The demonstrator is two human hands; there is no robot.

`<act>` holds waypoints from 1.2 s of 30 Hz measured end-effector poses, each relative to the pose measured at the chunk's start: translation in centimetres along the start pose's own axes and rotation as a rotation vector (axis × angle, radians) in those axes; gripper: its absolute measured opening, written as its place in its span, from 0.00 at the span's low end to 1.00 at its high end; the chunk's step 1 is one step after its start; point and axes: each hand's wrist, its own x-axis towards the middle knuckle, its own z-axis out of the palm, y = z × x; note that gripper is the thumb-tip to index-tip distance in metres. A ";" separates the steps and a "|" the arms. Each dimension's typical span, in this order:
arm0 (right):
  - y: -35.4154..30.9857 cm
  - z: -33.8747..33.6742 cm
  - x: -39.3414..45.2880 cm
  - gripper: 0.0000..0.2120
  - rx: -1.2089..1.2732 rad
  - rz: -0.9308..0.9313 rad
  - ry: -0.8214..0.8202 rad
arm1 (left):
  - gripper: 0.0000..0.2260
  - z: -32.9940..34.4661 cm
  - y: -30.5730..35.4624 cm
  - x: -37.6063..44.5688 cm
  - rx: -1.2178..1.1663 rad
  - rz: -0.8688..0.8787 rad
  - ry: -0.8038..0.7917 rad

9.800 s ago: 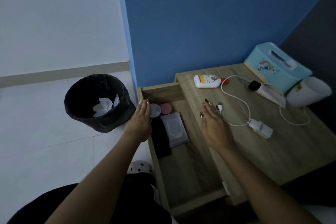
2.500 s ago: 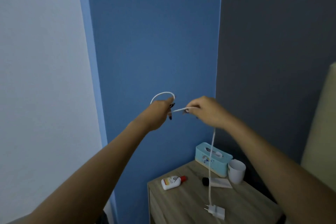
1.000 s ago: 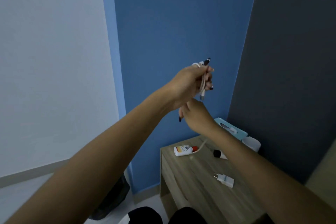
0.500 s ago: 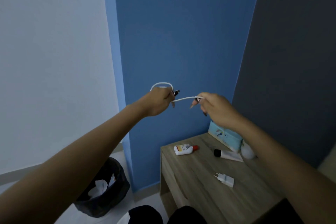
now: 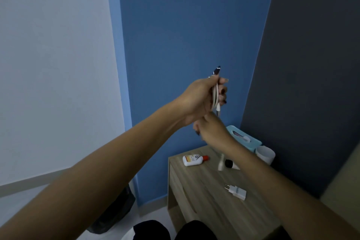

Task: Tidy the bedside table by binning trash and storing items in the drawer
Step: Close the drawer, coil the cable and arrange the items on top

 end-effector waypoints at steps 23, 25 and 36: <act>2.0 -5.6 0.8 0.13 0.836 -0.015 -0.097 | 0.25 -4.3 -1.4 -1.9 0.601 -0.059 -0.026; 2.1 -5.4 1.1 0.13 0.885 0.014 -0.054 | 0.23 -4.0 -1.5 -1.6 0.645 -0.013 -0.026; 2.1 -4.6 1.5 0.04 0.986 0.215 0.166 | 0.17 -3.8 -2.9 -0.6 0.869 0.203 0.102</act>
